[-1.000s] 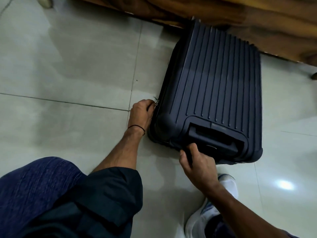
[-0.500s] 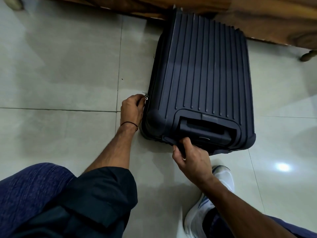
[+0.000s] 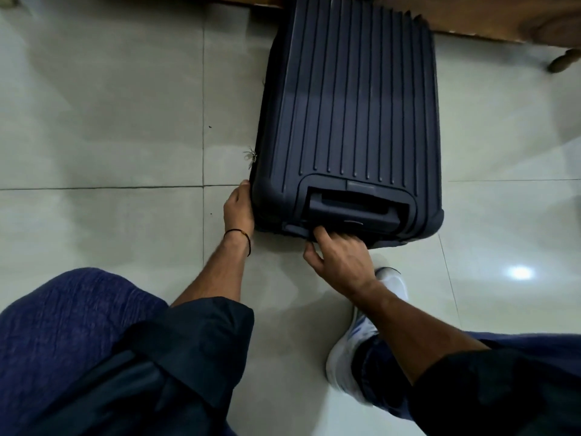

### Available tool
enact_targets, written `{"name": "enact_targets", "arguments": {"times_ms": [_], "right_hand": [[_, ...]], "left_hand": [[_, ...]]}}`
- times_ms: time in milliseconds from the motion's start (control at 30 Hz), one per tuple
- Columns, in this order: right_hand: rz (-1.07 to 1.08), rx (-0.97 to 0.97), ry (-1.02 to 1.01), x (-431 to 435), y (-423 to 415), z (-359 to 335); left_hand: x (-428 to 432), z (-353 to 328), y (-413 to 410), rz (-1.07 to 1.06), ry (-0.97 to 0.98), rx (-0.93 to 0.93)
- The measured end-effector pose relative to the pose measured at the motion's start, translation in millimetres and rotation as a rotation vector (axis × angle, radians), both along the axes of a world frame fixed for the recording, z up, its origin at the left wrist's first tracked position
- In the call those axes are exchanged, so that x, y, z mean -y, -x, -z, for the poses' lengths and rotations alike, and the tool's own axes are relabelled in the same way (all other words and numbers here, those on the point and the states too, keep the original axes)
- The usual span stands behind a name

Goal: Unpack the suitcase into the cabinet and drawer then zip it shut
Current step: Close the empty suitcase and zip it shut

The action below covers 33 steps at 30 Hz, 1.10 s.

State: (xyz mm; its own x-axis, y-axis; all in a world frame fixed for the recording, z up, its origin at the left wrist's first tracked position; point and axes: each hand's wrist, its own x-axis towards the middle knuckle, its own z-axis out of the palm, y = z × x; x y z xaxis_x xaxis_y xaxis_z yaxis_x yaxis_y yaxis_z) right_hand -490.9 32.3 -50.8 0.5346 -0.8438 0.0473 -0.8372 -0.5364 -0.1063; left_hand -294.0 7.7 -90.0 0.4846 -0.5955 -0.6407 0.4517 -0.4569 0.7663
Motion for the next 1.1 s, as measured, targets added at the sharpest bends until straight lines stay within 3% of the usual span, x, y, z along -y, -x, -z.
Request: {"name": "enact_targets", "arguments": {"times_ms": [233, 500, 767, 1000, 1100], "right_hand": [[0.061, -0.151, -0.3, 17, -5, -9], [0.057, -0.189, -0.735, 24, -9, -92], [0.044, -0.187, -0.707, 20, -13, -302], [0.113, -0.139, -0.653, 51, -2, -536], [0.177, -0.117, -0.657, 26, 26, -624]], "left_hand": [[-5, -5, 16, 0.004, -0.045, -0.093], [-44, -101, 47, 0.081, -0.257, -0.096], [-92, -292, 60, 0.23, -0.241, 0.045], [-131, -486, 82, 0.479, -0.088, 0.427], [-162, -565, 85, 0.601, 0.035, 0.535]]}}
